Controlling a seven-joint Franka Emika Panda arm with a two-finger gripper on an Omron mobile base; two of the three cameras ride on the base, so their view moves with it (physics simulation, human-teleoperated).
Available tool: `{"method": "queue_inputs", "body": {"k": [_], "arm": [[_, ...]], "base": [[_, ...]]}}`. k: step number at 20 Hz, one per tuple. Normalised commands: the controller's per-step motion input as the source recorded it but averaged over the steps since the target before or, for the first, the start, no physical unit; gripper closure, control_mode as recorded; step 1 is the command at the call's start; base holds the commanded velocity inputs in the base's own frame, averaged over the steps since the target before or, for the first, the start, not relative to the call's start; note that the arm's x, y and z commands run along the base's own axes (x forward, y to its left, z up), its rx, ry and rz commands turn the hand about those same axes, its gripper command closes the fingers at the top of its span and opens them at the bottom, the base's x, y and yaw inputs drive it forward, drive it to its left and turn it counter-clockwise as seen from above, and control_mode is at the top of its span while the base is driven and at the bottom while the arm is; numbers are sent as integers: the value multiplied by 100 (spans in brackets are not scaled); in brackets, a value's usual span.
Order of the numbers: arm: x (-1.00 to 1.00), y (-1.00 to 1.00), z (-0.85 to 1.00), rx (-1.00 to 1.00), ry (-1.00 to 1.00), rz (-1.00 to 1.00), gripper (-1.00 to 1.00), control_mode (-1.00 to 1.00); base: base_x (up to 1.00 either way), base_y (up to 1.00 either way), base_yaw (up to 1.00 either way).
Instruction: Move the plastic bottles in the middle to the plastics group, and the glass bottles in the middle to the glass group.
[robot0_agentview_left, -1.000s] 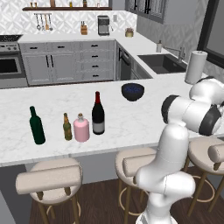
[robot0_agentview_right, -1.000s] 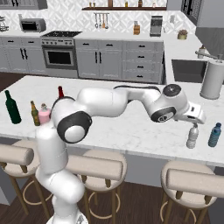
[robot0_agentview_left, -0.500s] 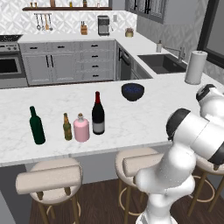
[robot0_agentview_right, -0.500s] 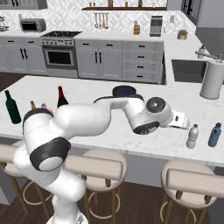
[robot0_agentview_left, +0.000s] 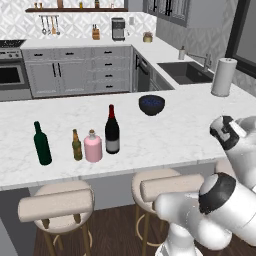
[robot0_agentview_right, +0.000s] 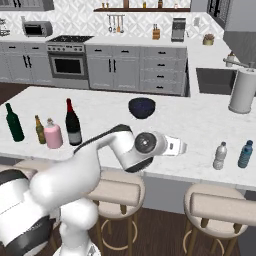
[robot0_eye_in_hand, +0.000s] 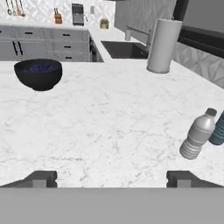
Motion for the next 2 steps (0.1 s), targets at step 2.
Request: {"method": "queue_inputs", "body": {"k": [2], "arm": [[0,96,2,0,-7,7,-100,-100]], "base": [[0,0,0]]}}
